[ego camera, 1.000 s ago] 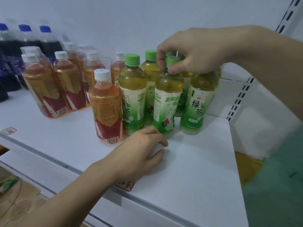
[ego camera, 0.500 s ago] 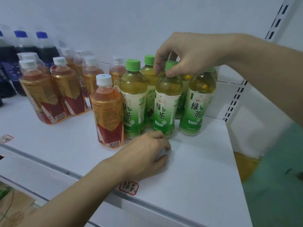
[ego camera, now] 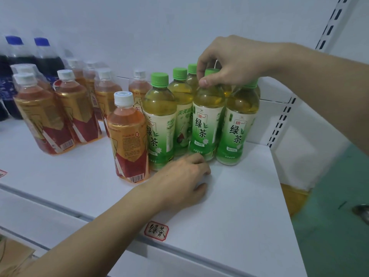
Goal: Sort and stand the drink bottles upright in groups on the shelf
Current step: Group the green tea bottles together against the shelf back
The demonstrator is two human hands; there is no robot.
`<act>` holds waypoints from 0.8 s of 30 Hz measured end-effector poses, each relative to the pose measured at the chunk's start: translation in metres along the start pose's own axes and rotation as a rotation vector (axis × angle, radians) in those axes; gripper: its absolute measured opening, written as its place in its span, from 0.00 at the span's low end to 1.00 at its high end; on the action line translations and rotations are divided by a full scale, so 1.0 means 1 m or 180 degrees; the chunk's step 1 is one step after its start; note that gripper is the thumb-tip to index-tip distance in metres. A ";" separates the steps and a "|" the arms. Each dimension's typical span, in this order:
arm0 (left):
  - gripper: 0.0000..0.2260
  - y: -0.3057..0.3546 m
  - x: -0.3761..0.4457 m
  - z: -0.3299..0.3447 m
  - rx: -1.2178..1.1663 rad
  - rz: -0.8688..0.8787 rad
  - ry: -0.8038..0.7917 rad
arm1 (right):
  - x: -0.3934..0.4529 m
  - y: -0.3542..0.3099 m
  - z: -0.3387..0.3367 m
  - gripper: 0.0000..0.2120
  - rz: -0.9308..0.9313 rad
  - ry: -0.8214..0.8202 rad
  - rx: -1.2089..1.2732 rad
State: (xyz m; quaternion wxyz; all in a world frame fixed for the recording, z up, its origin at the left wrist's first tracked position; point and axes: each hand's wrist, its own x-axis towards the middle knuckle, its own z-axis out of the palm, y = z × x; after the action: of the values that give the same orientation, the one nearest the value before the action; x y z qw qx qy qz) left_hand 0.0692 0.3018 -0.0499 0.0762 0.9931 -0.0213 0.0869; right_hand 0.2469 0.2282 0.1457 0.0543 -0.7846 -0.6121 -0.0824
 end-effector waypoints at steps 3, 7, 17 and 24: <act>0.17 -0.003 0.010 0.000 -0.0099 -0.0147 -0.0069 | 0.004 0.009 0.003 0.02 0.0077 0.0030 -0.0028; 0.16 0.000 0.019 0.005 -0.0135 -0.0177 -0.0102 | 0.006 0.013 0.006 0.04 0.0128 -0.0072 0.0005; 0.15 -0.003 0.019 0.018 -0.0243 -0.0238 0.0158 | 0.007 0.017 0.002 0.03 0.0055 -0.0196 -0.0069; 0.17 -0.005 0.016 0.023 -0.0238 -0.0271 0.0168 | 0.007 0.013 -0.001 0.04 0.0098 -0.0421 -0.0210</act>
State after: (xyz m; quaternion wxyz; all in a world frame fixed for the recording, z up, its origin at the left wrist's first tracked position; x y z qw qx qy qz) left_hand 0.0888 0.3027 -0.0700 0.1174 0.9869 0.0197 0.1089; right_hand 0.2607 0.2316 0.1484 -0.0109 -0.7991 -0.5991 -0.0497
